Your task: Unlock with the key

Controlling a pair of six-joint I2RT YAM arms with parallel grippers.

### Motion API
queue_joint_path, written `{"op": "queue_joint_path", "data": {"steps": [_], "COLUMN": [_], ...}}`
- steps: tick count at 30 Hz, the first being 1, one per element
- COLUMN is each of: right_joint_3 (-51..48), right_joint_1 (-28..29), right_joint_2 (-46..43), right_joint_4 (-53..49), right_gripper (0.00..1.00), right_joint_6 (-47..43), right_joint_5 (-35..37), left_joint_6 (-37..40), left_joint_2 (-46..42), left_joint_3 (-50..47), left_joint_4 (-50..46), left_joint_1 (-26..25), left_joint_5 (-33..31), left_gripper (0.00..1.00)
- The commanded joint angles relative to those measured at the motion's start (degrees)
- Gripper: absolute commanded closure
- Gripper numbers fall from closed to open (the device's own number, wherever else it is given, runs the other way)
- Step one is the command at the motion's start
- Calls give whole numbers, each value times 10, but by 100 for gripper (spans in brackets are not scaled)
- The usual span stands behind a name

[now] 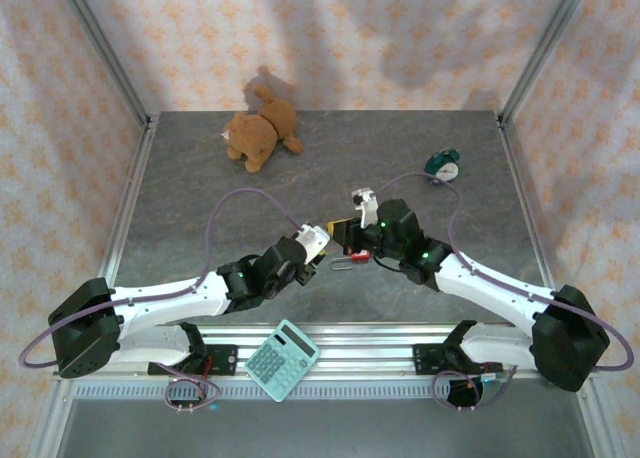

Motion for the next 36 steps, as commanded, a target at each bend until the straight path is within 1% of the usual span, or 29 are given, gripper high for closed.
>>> {"op": "queue_joint_path", "data": {"steps": [1, 9, 14, 23, 25, 36], "right_joint_3": [-10, -28, -35, -37, -32, -11], "right_joint_1": [24, 3, -19, -29, -31, -33], "right_joint_2": [25, 21, 14, 9, -9, -42], "right_joint_4": [-89, -52, -48, -34, -36, -78], "right_gripper": [100, 100, 100, 100, 100, 100], "right_joint_6": [-23, -12, -12, 1, 4, -1], "right_joint_5": [-135, -153, -147, -159, -163, -161], "left_joint_6": [17, 26, 27, 35, 38, 52], "left_joint_2": [-32, -38, -47, -79, -81, -73], "left_joint_3": [50, 41, 34, 13, 10, -15], "left_joint_4": [224, 225, 226, 229, 229, 267], "left_joint_1": [-21, -30, -31, -32, -32, -32], "left_joint_5": [63, 63, 67, 75, 74, 63], "left_gripper": [77, 78, 78, 78, 78, 81]}}
